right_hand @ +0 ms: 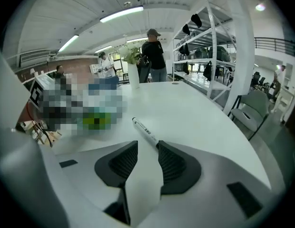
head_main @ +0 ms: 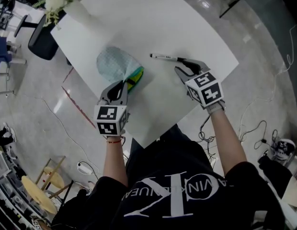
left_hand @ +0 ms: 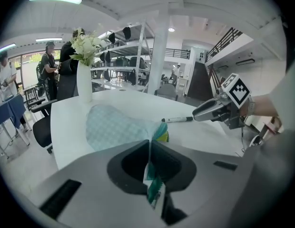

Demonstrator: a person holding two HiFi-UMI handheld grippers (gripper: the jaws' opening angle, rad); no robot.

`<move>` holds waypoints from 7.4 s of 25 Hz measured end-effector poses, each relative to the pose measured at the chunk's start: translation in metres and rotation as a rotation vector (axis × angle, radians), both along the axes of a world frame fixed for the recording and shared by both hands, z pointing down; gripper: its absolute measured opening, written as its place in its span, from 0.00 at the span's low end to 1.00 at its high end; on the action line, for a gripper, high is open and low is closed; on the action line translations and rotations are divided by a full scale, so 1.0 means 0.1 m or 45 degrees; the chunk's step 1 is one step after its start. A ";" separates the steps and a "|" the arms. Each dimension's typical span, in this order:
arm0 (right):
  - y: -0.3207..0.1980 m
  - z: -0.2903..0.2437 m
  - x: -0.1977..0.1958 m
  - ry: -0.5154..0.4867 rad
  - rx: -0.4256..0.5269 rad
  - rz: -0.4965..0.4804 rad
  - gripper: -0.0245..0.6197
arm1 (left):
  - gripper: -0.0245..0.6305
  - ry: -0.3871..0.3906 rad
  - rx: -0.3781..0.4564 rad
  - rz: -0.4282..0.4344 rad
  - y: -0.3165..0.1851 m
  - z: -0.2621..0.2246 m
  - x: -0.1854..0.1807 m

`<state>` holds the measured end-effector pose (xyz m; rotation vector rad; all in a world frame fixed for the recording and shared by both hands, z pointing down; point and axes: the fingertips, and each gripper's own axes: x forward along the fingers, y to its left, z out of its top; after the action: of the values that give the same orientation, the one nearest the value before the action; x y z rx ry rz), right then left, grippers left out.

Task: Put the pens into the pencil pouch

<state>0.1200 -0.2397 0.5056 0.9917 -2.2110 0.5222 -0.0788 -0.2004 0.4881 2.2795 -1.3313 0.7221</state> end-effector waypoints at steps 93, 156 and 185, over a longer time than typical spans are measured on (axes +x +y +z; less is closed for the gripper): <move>0.77 0.06 -1.36 -0.120 -0.336 -0.263 0.17 | 0.07 0.006 0.052 0.037 0.20 -0.12 -0.01; 0.76 -0.04 -1.03 -0.287 -0.122 0.059 0.27 | 0.07 -0.053 0.088 0.246 0.07 -0.12 0.22; 0.86 -0.17 -0.88 -0.269 -0.081 0.165 0.27 | 0.19 -0.013 0.000 0.285 0.00 0.01 -0.04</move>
<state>0.0324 -0.1534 0.4891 1.0941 -2.3074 0.7837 -0.0826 -0.2004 0.4896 2.4529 -1.0907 0.8062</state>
